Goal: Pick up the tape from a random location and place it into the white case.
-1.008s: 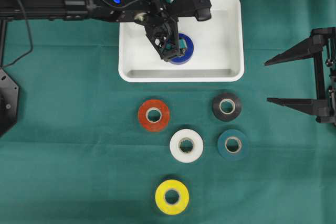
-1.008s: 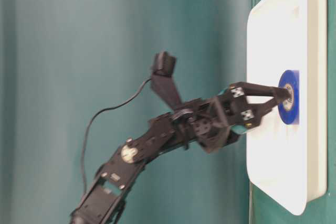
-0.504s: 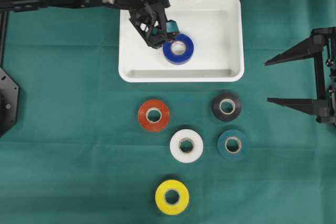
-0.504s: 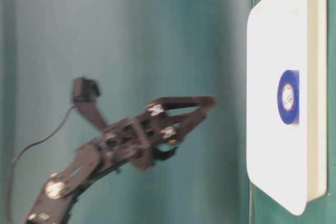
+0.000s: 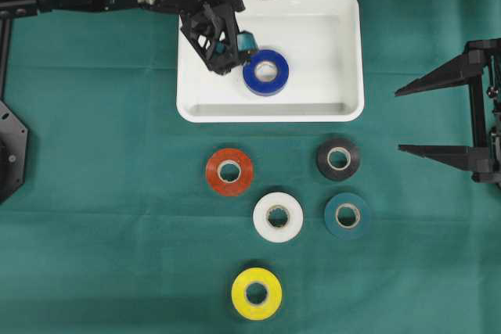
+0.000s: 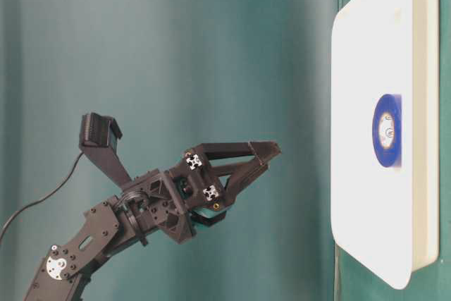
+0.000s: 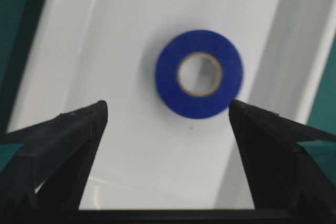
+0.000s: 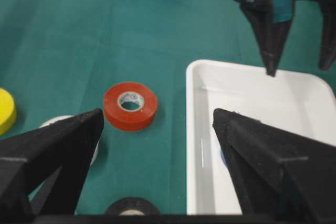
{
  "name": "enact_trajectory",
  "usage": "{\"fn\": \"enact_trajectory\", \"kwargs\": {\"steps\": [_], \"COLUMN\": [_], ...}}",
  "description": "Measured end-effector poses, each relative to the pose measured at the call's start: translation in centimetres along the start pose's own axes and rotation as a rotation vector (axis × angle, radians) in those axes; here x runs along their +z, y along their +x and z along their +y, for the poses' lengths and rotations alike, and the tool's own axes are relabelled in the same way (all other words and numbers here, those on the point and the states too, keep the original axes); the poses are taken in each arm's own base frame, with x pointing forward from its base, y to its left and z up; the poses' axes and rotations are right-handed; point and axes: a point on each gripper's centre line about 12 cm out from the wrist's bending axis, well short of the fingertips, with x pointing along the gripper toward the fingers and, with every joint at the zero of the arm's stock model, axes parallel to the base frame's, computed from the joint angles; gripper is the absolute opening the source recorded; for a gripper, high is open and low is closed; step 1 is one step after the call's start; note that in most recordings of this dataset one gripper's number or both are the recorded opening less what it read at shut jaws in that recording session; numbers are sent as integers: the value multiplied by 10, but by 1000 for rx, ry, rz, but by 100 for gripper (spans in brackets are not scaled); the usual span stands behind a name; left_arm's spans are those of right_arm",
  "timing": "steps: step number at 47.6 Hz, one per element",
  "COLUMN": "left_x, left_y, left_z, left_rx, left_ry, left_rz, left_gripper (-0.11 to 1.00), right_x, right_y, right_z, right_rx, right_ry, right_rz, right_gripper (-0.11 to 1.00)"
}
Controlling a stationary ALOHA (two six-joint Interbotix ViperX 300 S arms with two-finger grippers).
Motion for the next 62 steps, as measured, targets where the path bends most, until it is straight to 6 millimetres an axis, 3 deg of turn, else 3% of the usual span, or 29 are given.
{"fn": "enact_trajectory", "kwargs": {"steps": [12,22,36,53,62], "left_x": [0,-2,-17,-35,-59], "left_y": [-1,-3,-18,-82,-111], "left_z": [-56,-73,-69,-67,-63], "left_rx": [-74,-98,-97,-109,-113], "left_ry": [108,137,134,132,131], "left_rz": [-16,-69,-75,-251,-354], "left_gripper": [95,95,95,95,95], "right_x": [0,0,3,7,9], "right_y": [0,0,0,0,-2], "right_z": [0,0,0,0,0], "right_rx": [0,0,0,0,0], "right_ry": [0,0,0,0,0], "right_rz": [-2,0,-8,-15,-17], "right_gripper": [92,92,92,92,92]}}
